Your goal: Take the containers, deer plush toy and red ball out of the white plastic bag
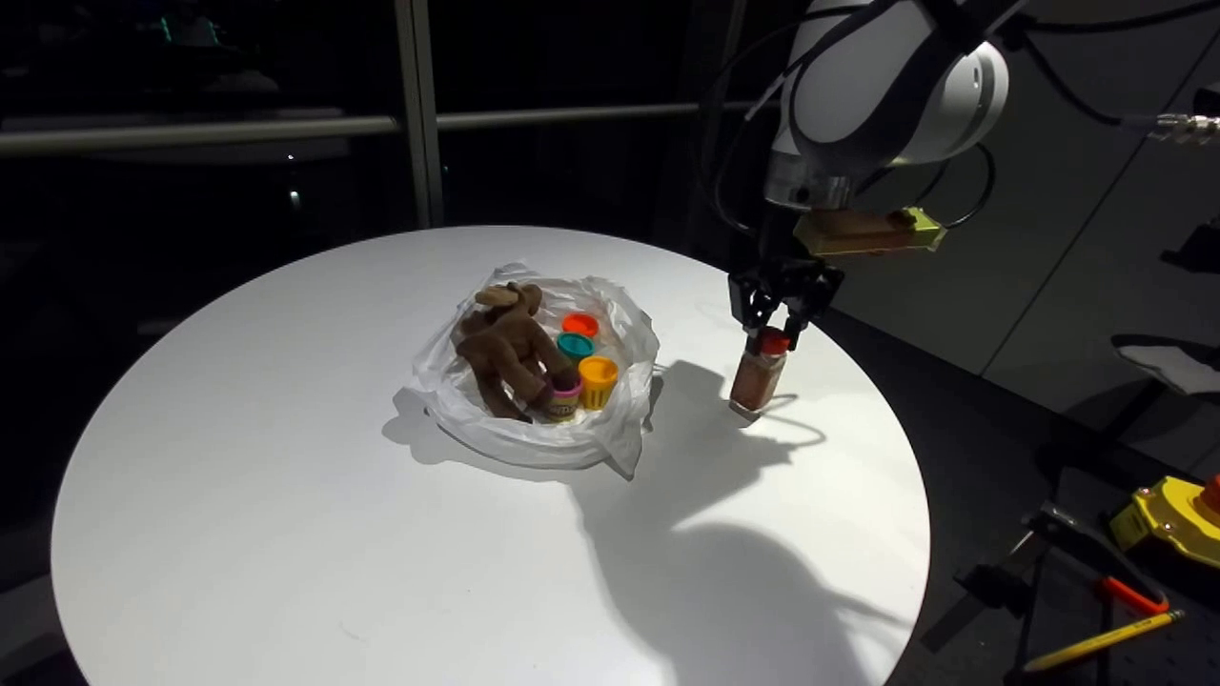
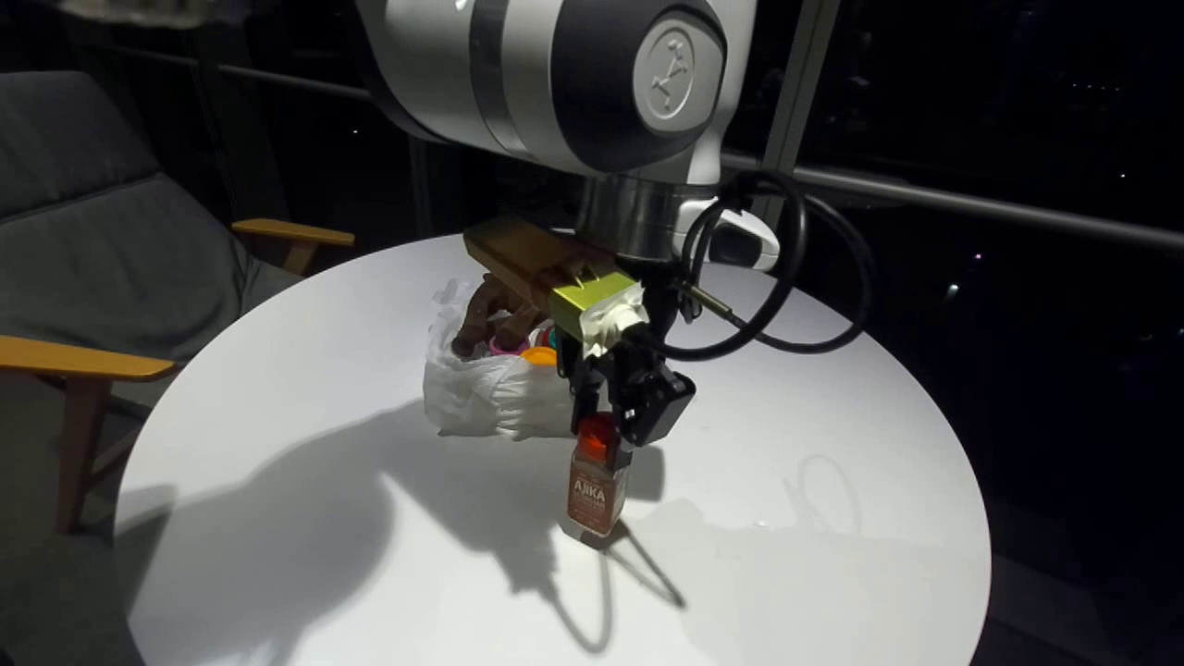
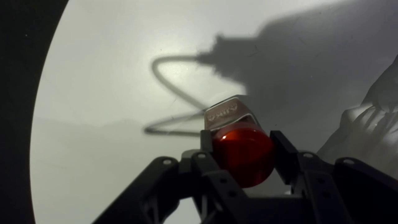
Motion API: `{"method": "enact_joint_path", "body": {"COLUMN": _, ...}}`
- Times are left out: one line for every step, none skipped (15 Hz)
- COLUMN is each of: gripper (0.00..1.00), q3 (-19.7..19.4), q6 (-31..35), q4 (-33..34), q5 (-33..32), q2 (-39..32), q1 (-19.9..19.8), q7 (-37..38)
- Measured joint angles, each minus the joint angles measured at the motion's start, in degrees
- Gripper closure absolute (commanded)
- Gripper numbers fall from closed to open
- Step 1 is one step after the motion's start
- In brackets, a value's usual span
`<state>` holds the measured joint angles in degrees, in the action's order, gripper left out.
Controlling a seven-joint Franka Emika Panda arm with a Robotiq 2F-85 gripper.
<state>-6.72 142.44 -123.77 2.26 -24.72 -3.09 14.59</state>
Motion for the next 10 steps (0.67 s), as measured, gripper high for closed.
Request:
{"method": "enact_joint_path", "body": {"gripper": 0.76, "q3": 0.12, "q6": 0.00, "q4": 0.09, "q5": 1.09, "q2": -0.36, "q1": -0.26, "q7": -0.14}}
{"method": "enact_joint_path", "body": {"gripper": 0.76, "q3": 0.21, "q6": 0.00, "q4": 0.23, "q5": 1.89, "q2": -0.72, "q1": -0.47, "q7": -0.20}}
{"method": "enact_joint_path", "body": {"gripper": 0.26, "q3": 0.24, "q6": 0.00, "q4": 0.38, "q5": 2.50, "q2": -1.10, "q1": -0.65, "q7": -0.20}}
{"method": "enact_joint_path", "body": {"gripper": 0.25, "q3": 0.24, "q6": 0.00, "q4": 0.50, "q5": 2.87, "q2": -1.44, "q1": -0.79, "q7": -0.20}}
{"method": "enact_joint_path", "body": {"gripper": 0.19, "q3": 0.24, "q6": -0.09, "q4": 0.62, "q5": 3.12, "q2": -1.76, "q1": -0.88, "q7": -0.20}}
{"method": "enact_joint_path", "body": {"gripper": 0.12, "q3": 0.24, "q6": -0.25, "q4": 0.79, "q5": 3.25, "q2": -2.07, "q1": -0.96, "q7": -0.20}}
{"method": "enact_joint_path", "body": {"gripper": 0.03, "q3": 0.24, "q6": -0.35, "q4": 0.95, "q5": 3.27, "q2": -2.29, "q1": -1.00, "q7": -0.20}}
{"method": "enact_joint_path", "body": {"gripper": 0.00, "q3": 0.24, "q6": -0.40, "q4": 1.08, "q5": 3.27, "q2": -2.37, "q1": -1.01, "q7": -0.20}}
{"method": "enact_joint_path", "body": {"gripper": 0.00, "q3": 0.26, "q6": -0.40, "q4": 1.28, "q5": 3.27, "q2": -2.38, "q1": -1.01, "q7": -0.20}}
{"method": "enact_joint_path", "body": {"gripper": 0.00, "q3": 0.29, "q6": -0.40, "q4": 1.64, "q5": 3.27, "q2": -2.33, "q1": -1.00, "q7": -0.20}}
